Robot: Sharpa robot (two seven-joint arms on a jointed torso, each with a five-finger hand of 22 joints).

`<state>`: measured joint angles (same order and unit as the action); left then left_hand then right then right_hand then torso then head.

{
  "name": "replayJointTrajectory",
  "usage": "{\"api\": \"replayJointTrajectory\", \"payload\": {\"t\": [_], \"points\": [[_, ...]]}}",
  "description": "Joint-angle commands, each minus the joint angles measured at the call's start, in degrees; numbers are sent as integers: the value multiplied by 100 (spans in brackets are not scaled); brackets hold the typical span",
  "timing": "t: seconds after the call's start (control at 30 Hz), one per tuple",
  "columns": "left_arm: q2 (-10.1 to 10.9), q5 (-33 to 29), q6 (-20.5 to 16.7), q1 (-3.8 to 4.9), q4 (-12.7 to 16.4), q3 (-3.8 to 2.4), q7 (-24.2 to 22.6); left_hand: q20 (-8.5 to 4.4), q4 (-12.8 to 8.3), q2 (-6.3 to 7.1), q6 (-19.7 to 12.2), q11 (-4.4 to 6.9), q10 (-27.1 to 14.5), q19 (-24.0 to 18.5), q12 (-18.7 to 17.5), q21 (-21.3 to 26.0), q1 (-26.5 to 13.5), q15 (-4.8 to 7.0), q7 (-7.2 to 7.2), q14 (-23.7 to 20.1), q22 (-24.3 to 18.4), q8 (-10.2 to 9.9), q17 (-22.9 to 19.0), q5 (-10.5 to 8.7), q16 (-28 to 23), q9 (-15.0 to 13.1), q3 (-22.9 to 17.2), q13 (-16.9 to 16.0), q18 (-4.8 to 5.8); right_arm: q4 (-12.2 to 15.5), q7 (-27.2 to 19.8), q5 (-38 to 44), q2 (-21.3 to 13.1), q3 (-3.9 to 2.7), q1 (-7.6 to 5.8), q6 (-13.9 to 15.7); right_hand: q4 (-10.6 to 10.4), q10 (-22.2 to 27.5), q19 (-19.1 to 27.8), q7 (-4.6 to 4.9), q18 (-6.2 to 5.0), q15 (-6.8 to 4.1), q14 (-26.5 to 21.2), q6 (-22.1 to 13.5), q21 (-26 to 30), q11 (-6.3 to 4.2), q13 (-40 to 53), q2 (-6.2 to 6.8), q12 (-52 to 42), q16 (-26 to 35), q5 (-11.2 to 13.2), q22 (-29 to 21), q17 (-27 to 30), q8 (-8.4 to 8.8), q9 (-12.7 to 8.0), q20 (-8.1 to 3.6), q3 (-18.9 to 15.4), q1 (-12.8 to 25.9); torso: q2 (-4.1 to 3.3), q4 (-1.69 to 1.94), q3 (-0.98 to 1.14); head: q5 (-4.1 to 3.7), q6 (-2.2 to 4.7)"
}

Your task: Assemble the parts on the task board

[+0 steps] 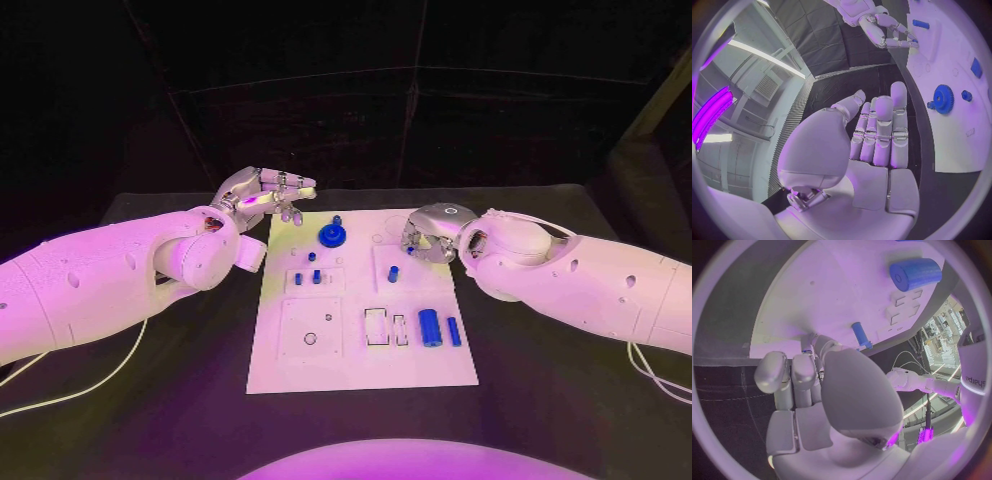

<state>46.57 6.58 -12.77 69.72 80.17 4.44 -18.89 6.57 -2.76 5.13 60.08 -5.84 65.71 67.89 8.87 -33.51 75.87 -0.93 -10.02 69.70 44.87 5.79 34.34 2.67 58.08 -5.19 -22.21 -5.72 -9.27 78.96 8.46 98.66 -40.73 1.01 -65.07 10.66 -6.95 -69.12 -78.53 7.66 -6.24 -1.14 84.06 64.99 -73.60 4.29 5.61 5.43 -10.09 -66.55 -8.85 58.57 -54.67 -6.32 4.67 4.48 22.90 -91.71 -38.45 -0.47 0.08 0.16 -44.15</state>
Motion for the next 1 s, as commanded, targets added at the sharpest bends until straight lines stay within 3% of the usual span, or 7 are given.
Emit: {"api": "replayJointTrajectory", "payload": {"t": [0.03, 0.33, 0.53, 1.0], "points": [[0, -35, 106, 7, -4, -5, -25, 12, 0, -46, -32, -4, -35, -46, 27, 32, 0, -14, 2, -38, -10, 10, -7, 9, -34, 6, 34, -7, -108, 64, 18, 61, -14, 7, 8, 331, 47, -133, -33, 5, 43, -35, 83, 44, -11, -88, -11, 5, 44, -69, 1, 7, -63, 23, -12, 2, 98, 154, 2, -5, 1, 11, 6], [1, -34, 123, 5, -26, -5, -27, 13, -3, -43, -33, -3, -38, -47, 33, 37, 4, -16, 4, -42, -13, 14, -9, 10, -36, 6, 39, -9, -108, 194, 46, 65, -109, 5, 8, 642, 85, -152, -42, -4, 46, -38, 96, 62, -30, -93, -7, 31, 72, -146, 63, 34, -154, 27, -10, 0, 157, 332, 4, 1, 1, 14, 21], [9, -34, 122, 5, -47, -5, -34, 14, -9, -43, -35, -2, -43, -48, 39, 42, 13, -15, 6, -47, -17, 17, -17, 10, -39, 6, 41, -12, -109, 439, 112, 8, -292, 1, 5, 708, 100, -158, -47, -7, 47, -39, 101, 68, -38, -96, -5, 32, 77, -170, 70, 46, -185, 26, -9, -2, 174, 359, 5, -2, -5, 6, 25], [27, -34, 99, 5, -62, -5, -104, 42, 114, 15, -76, -17, -103, -37, 124, 107, -174, -37, -1, -60, -74, 52, -38, 9, -27, 11, 249, -44, -111, 1497, 191, -242, -664, -36, -35, 1184, 199, -165, -60, -1, 51, -40, 111, 60, -61, -93, -3, 37, 108, -239, -1, 77, -265, 43, -13, -17, 282, 423, 5, 7, -12, 46, 33]]}}
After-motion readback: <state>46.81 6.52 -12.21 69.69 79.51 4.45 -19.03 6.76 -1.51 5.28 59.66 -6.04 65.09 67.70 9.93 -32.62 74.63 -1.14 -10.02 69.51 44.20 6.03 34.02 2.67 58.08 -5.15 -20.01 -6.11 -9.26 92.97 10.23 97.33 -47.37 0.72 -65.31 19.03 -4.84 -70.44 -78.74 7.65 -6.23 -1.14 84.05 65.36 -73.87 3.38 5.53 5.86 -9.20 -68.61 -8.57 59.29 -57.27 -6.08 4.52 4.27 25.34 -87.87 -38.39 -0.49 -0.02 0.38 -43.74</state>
